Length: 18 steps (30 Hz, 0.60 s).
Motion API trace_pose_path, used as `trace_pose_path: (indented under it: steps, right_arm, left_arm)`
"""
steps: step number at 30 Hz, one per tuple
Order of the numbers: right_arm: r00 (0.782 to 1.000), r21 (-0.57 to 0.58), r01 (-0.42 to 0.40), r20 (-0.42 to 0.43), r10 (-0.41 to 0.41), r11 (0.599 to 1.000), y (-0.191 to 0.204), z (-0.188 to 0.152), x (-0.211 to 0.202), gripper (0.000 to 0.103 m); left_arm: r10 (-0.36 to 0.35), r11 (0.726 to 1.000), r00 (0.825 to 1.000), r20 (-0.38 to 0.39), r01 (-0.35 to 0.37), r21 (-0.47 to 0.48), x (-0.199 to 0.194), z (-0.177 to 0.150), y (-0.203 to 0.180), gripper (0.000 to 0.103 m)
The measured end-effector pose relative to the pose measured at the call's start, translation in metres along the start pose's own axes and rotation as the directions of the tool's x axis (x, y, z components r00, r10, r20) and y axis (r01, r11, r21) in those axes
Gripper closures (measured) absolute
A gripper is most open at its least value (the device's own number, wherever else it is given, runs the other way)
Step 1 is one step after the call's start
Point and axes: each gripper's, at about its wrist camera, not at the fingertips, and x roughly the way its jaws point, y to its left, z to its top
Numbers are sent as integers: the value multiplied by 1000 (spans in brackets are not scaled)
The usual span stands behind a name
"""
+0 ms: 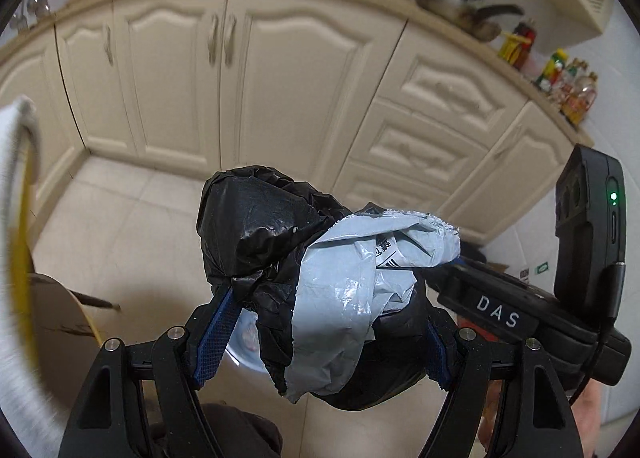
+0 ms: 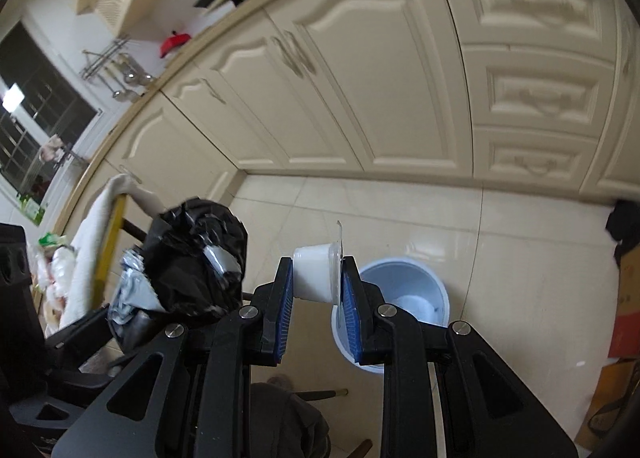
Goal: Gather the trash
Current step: 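Carry the black bag and white cup to the blue bin and release both, then move both tools back over the table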
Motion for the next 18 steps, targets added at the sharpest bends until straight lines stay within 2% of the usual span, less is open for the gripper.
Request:
trace_pose_path:
  steps: [3,5,7,9,12,15,18]
  right_arm:
    - [999,30,8,-37,-7,1000,-15,3,22,80]
    - [999,55,3,-52,0,998,-23,2,32,78]
    - [998,79,14,-66,-8,997,-31,1,42,77]
    - [996,97,29,-83,-21,995,-39,-1,50,74]
    - [995,129,42,-93,-30,991,-50,-5,56,46]
    - [995,145,44,-94,-31,988,-55,-8,55,35]
    - [996,156,48,-88,-35,987,-56,-9,50,20]
  left_arm:
    - [13,1000,999,-47,-13,-4,31,21,1,27]
    - [20,1000,997,-76,-21,-13,49,30,6,23]
    - [50,999,993,-110,-52,-14,67,37,7,15]
    - [74,997,990,-120,-76,-13,79,42,7,1]
    - [100,995,987,-129,-101,-6,92,48,5,1]
    - [123,992,984,-129,-124,-2,99,50,2,1]
    - [144,990,983,-114,-144,4,96,43,-6,1]
